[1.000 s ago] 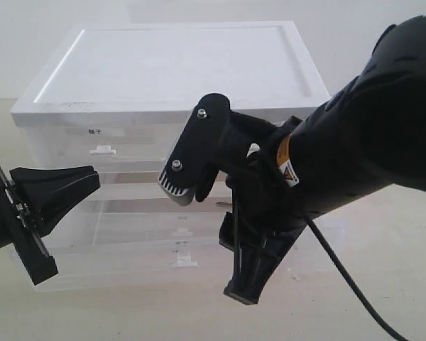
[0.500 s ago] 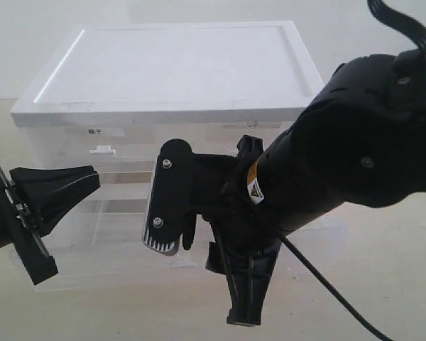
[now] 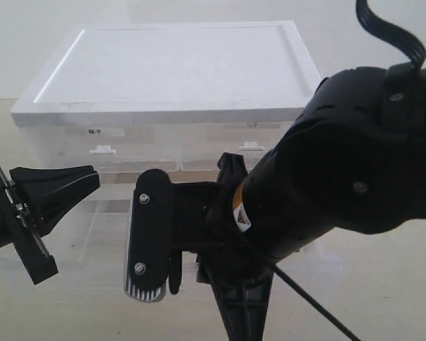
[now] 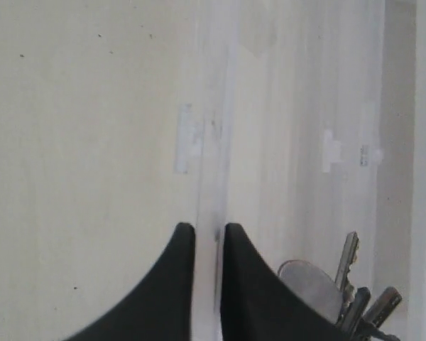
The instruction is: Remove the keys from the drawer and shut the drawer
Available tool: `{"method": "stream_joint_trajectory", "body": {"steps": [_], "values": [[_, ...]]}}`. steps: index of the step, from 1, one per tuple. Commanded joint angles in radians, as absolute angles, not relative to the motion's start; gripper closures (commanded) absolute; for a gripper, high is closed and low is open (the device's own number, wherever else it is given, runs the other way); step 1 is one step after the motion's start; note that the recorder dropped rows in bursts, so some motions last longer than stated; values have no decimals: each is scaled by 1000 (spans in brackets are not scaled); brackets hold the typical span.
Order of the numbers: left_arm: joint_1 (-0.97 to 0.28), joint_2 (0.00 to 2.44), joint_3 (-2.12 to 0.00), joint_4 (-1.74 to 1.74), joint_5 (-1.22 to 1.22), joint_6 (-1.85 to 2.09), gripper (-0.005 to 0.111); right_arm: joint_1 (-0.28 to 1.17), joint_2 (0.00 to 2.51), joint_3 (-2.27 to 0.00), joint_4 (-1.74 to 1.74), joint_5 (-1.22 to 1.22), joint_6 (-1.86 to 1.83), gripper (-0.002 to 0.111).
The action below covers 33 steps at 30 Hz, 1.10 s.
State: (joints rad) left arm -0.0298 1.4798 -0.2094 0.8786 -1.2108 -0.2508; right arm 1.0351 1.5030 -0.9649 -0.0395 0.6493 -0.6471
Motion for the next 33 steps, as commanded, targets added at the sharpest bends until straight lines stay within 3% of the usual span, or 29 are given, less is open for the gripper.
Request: {"method": "stream_joint_trajectory", "body": {"steps": [1,9,16,18,24,31,33], "values": [[-35,1476,-213,873,-1221,-261,102,1067,1500,-967,-12,694,-646,108],[-35,1476,-213,873,-1221,-261,102,1067,1500,-967,-101,799,-641,108],[-35,1476,-213,873,-1221,-261,102,1067,1499,-967,-103,749,-610,107],[-35,1476,-213,873,-1221,-261,102,1067,1497,-969,-103,751,-599,101],[-35,1476,-213,873,-1221,-261,102,1067,1458,-971,-98,738,-560,58],[-35,1476,-213,875,-1221,-261,102,1067,1318,-971,-64,694,-431,56],[-35,1476,-213,880,-1221,-271,102,1067,1288,-971,-198,671,-179,56]]}}
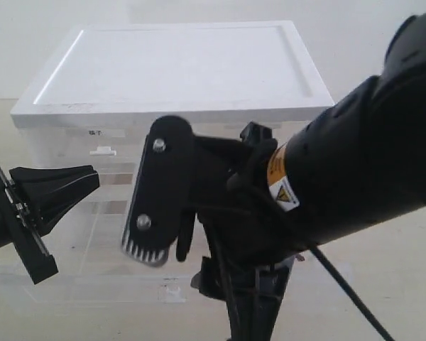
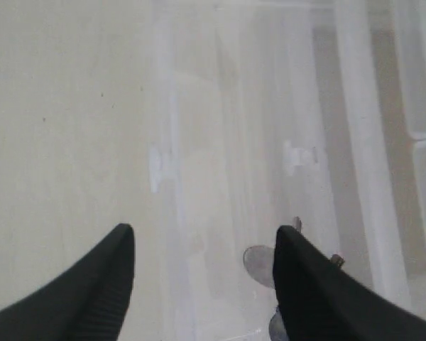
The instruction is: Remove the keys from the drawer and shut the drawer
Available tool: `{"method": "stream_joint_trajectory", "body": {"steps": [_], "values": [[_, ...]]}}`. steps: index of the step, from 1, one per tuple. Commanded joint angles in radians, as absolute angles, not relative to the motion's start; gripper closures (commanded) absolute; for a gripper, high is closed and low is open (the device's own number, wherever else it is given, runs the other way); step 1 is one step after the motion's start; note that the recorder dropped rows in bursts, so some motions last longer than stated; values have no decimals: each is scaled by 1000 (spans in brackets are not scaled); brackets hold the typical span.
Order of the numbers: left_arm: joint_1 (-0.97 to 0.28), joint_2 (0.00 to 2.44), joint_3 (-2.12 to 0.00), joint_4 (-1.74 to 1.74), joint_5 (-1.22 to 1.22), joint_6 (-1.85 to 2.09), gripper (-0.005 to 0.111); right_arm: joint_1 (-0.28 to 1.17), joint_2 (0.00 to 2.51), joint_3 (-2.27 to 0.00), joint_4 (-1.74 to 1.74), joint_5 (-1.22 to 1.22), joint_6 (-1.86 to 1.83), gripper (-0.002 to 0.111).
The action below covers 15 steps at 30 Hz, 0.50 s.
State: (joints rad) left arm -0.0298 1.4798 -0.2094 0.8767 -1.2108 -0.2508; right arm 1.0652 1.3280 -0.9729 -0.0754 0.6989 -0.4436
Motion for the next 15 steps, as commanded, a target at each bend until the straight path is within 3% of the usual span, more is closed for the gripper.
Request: {"method": "stream_joint_trajectory", "body": {"steps": [1,4,13,15], "values": [[-35,1476,-213,880,-1221,-273,102,1065,1288,-971,-402,691,76,56],[-35,1476,-213,888,-1221,-275,102,1065,1338,-971,-699,833,390,56],[-35,1476,-213,906,-1221,-275,102,829,1477,-971,-234,691,23,55],[-35,1476,-213,906,-1221,-275,102,823,1488,-971,-185,684,-33,49]]}}
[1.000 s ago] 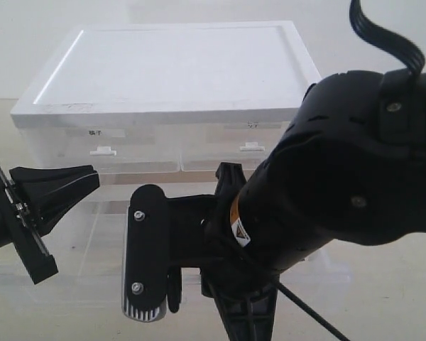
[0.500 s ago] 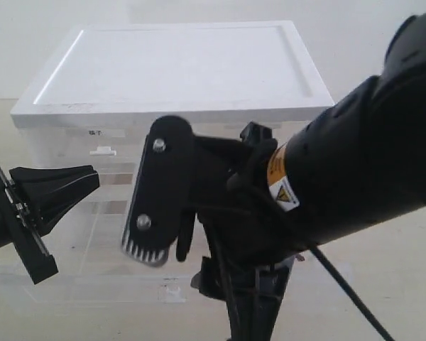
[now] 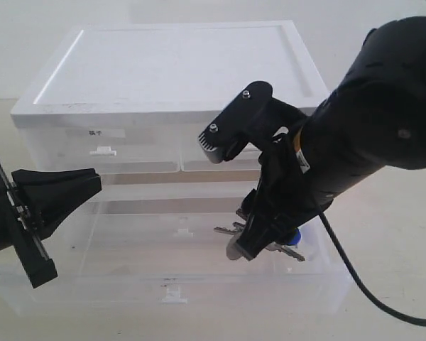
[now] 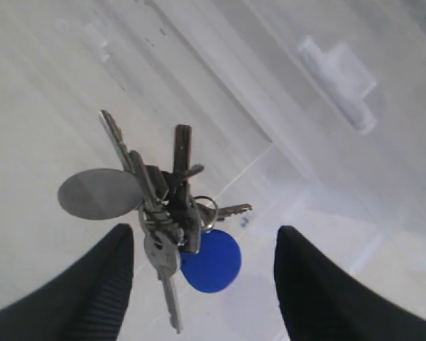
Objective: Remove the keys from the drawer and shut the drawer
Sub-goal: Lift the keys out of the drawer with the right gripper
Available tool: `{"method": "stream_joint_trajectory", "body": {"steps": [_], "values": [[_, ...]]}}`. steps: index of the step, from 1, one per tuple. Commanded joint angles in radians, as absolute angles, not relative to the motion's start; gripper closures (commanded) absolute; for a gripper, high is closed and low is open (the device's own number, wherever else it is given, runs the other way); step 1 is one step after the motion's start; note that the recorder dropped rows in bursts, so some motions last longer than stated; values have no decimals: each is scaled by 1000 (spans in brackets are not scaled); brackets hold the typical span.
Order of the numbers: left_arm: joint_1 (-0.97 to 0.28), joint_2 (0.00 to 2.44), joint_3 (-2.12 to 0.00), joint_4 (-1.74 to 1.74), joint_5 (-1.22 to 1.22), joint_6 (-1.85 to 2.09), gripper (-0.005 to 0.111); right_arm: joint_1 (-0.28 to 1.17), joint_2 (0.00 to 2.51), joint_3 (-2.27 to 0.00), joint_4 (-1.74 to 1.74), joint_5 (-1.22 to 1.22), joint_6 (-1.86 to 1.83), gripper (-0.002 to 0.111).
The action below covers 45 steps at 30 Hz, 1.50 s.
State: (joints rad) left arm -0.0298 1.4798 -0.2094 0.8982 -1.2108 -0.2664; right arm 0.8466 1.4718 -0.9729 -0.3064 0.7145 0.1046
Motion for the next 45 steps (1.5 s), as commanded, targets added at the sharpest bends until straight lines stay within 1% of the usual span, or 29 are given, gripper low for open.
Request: {"method": "stream_joint_trajectory", "body": {"steps": [1,16,18,20,23,27,35,45], "values": [[-35,1476,-213,906,-1221,-275,102,823,1491,-971,-169,679,-55,47],[-35,1476,-213,908,-1221,-287,102,823,1651,-971,-238,653,-57,46],[-35,1476,-213,908,-1221,-287,102,823,1664,-971,-250,655,-59,49],[-35,1476,-213,908,-1221,-287,102,823,1673,-971,-256,653,-52,55],[-35,1476,-213,908,-1221,-287,102,823,1675,-971,-262,655,-52,72],[-35,1476,-213,908,-1221,-287,102,823,1675,-971,-304,662,-73,109],[-35,1476,-213,908,-1221,-287,102,868,1592,-990,-310,658,-104,108],[-35,1476,-213,910,-1221,-287,102,881,1390,-990,-326,654,-104,108]]}}
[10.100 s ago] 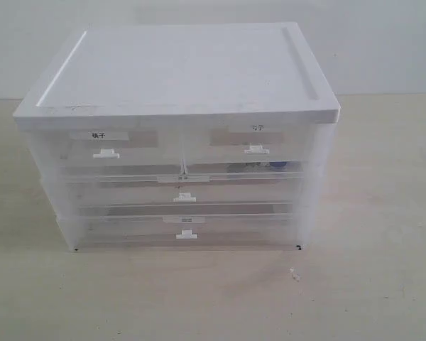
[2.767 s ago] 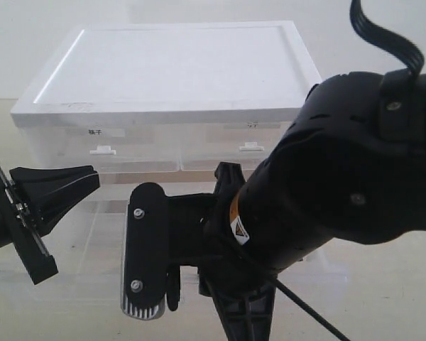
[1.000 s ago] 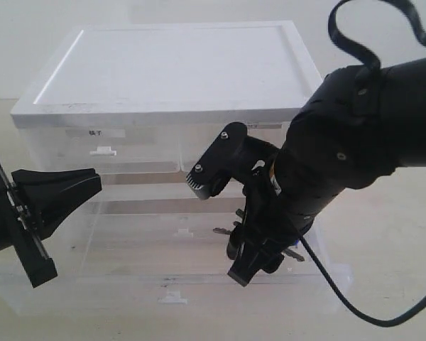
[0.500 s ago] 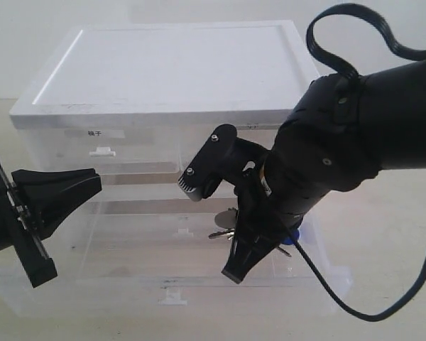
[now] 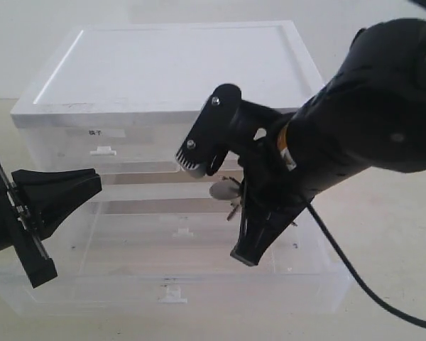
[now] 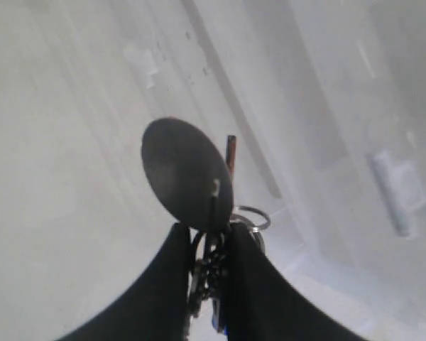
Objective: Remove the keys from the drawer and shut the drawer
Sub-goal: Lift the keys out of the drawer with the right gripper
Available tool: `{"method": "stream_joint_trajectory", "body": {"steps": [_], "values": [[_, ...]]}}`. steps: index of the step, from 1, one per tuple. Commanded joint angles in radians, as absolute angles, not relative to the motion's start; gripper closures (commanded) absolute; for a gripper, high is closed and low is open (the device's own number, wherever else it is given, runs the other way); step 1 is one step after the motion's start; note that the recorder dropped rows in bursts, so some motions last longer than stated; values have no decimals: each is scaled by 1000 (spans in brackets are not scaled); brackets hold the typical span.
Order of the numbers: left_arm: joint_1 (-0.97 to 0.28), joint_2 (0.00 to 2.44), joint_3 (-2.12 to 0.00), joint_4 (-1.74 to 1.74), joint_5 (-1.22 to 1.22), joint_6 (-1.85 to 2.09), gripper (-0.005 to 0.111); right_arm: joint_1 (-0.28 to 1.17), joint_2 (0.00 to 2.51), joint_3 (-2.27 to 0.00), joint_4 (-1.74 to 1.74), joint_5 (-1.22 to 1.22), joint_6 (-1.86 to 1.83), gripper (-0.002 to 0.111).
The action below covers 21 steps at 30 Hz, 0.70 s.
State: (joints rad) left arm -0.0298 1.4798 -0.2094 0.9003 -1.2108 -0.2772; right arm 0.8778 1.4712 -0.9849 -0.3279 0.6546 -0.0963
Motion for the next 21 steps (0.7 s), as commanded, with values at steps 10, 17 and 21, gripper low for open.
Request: {"method": "stream_joint_trajectory", "body": {"steps": [10,17,21], "values": [[-35,1476,-213,917,-1221,-287,102,1008,1200,-990,-298,686,-120,108],[-35,1476,-213,924,-1221,-287,102,1129,1197,-988,-99,775,-333,108],[-35,1476,-213,927,-1221,-287,102,1148,1212,-988,118,835,-546,108]]}}
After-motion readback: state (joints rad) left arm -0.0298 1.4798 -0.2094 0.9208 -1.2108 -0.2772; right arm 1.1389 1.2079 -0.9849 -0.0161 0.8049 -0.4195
